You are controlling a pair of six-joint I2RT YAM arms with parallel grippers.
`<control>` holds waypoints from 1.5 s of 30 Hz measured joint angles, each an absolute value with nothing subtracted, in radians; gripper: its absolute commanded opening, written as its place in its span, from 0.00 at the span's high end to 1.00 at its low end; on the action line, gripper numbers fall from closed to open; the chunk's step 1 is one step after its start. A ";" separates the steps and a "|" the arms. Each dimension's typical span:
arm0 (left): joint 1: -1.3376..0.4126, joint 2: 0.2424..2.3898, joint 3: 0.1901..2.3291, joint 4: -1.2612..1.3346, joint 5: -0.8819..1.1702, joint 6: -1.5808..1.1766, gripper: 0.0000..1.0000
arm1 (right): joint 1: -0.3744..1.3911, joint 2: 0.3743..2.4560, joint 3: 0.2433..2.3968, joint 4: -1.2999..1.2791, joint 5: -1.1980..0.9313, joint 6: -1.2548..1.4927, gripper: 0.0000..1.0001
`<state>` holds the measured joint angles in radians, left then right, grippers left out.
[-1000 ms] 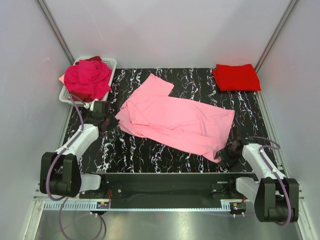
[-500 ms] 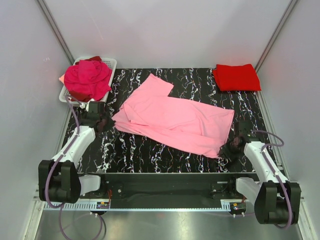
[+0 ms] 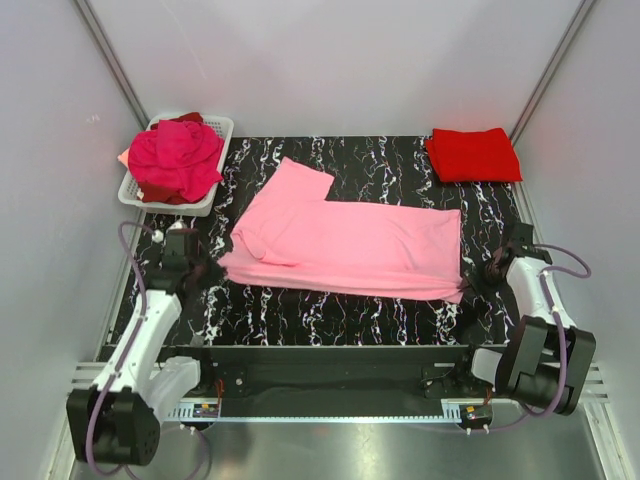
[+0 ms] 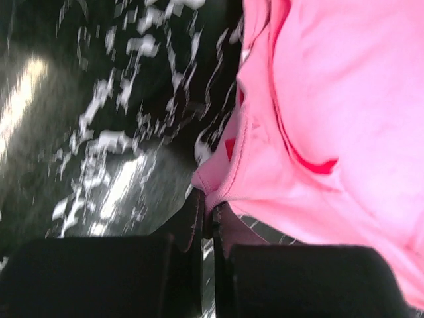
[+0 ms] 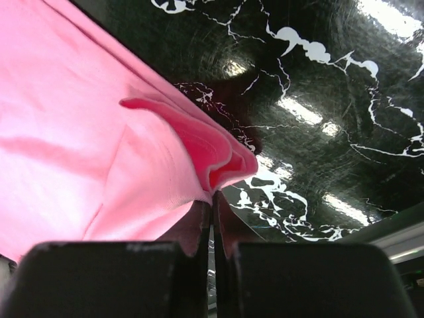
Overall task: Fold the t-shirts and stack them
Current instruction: Fold the tshirt
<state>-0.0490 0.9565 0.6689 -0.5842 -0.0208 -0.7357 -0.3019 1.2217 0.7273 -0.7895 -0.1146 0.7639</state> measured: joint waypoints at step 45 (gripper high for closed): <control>-0.458 1.205 0.592 -0.414 -0.075 -0.920 0.50 | -0.216 0.863 0.732 -0.771 -0.250 0.689 0.05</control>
<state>-0.4580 1.2053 0.5919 -0.4141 -0.0753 -0.9195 -0.2157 0.8627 0.7322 -0.7712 -0.2497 0.6891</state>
